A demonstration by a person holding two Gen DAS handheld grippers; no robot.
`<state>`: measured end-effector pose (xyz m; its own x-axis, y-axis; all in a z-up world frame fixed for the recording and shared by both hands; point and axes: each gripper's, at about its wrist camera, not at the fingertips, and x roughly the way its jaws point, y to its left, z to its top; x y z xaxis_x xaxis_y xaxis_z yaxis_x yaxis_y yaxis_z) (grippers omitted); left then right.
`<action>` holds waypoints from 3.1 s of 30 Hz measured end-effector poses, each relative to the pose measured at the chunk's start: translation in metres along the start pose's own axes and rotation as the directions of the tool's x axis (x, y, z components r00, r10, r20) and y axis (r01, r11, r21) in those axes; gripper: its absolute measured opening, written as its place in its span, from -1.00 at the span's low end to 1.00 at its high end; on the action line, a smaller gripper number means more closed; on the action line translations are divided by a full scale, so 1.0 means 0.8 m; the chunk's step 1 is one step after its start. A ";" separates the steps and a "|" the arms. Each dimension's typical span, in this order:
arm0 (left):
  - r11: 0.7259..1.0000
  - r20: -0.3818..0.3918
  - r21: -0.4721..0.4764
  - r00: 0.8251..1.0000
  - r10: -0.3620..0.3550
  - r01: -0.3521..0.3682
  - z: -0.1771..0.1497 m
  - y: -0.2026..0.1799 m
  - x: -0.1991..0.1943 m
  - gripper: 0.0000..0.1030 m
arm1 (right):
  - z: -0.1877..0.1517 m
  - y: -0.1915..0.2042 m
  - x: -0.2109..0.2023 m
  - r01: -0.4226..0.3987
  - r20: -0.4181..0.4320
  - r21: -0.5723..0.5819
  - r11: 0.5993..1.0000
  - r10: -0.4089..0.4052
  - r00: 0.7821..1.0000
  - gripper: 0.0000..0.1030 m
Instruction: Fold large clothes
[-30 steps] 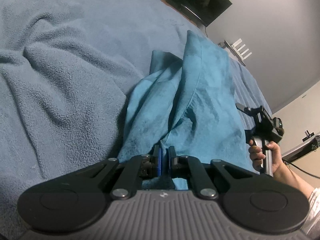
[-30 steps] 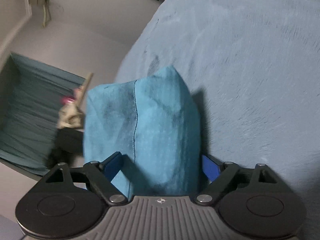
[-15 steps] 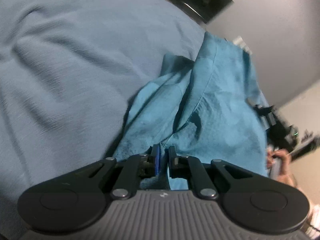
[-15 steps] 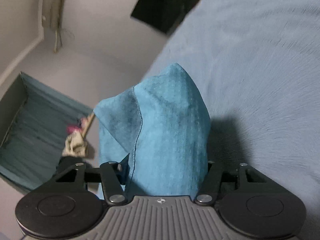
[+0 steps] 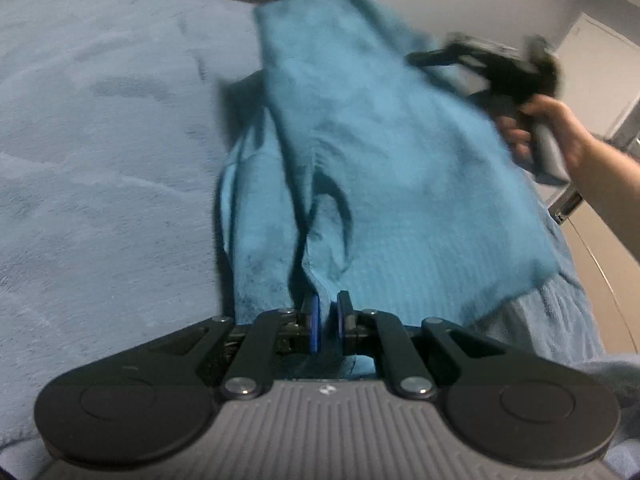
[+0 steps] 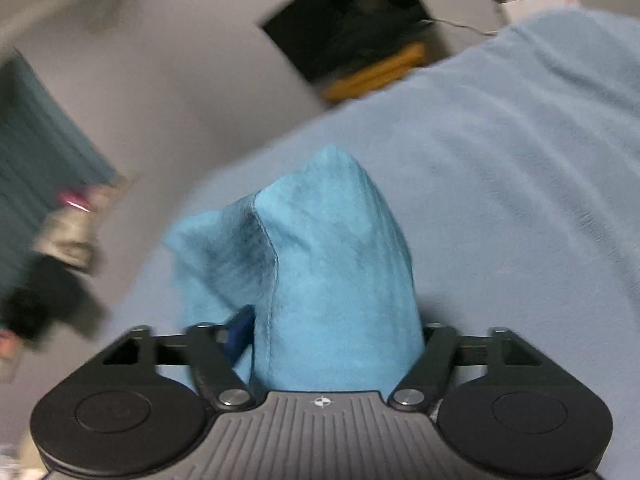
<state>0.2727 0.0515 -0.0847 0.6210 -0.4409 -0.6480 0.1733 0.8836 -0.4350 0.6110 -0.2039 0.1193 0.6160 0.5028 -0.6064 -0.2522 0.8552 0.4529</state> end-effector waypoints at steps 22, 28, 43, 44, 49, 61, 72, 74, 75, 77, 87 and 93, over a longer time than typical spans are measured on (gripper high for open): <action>0.986 0.117 -0.052 0.981 -0.154 0.160 -0.014 0.012 -0.019 -0.94 | -0.071 0.141 0.061 -0.005 0.184 -0.157 0.988 0.034 0.982 -0.07; 0.981 0.131 -0.058 0.976 -0.174 0.183 -0.016 0.016 -0.027 -0.94 | -0.138 0.085 -0.080 0.217 0.292 -0.191 0.957 -0.156 0.944 0.14; 0.997 0.084 0.070 0.996 -0.040 0.034 -0.018 -0.013 -0.020 -0.94 | -0.275 0.032 -0.159 0.478 0.224 -0.217 0.851 -0.433 0.873 0.23; 0.997 0.083 0.075 0.996 -0.034 0.028 -0.018 -0.014 -0.020 -0.94 | -0.280 0.037 -0.169 0.499 0.235 -0.238 0.833 -0.449 0.862 0.21; 0.996 0.079 0.086 0.997 -0.021 0.014 -0.019 -0.016 -0.021 -0.94 | -0.304 0.045 -0.208 0.456 0.264 -0.270 0.848 -0.390 0.882 0.20; 0.993 0.060 0.121 0.998 -0.002 -0.005 -0.022 -0.022 -0.018 -0.94 | -0.309 0.037 -0.167 0.436 0.100 -0.293 0.851 -0.426 0.899 0.50; 0.987 0.064 0.149 0.996 0.057 -0.066 -0.025 -0.028 -0.022 -0.91 | -0.312 0.036 -0.196 0.499 0.195 -0.220 0.838 -0.463 0.864 0.30; 0.988 0.121 0.141 0.992 0.047 -0.064 -0.023 -0.032 -0.037 -0.91 | -0.312 0.037 -0.220 0.544 0.261 -0.156 0.825 -0.496 0.828 0.19; 0.988 0.163 0.143 0.986 0.040 -0.064 -0.020 -0.037 -0.047 -0.88 | -0.312 0.036 -0.232 0.540 0.289 -0.119 0.833 -0.491 0.822 0.20; 0.980 0.214 0.183 0.976 0.044 -0.084 -0.008 -0.050 -0.059 -0.51 | -0.315 0.038 -0.256 0.501 0.343 -0.075 0.862 -0.449 0.825 0.21; 0.926 0.255 0.343 0.964 0.072 -0.160 0.117 -0.144 0.032 0.17 | -0.331 0.072 -0.223 0.386 0.322 -0.308 0.870 -0.286 0.902 0.11; 0.875 0.181 0.403 0.960 0.213 -0.270 0.162 -0.155 0.138 0.17 | -0.331 0.061 -0.181 0.336 0.284 -0.359 0.871 -0.241 0.928 0.10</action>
<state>0.4188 -0.0863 -0.0211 0.7716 -0.2064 -0.6016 0.2917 0.9554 0.0463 0.3122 -0.2016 0.0561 0.8442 0.2250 -0.4865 -0.2805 0.9589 -0.0434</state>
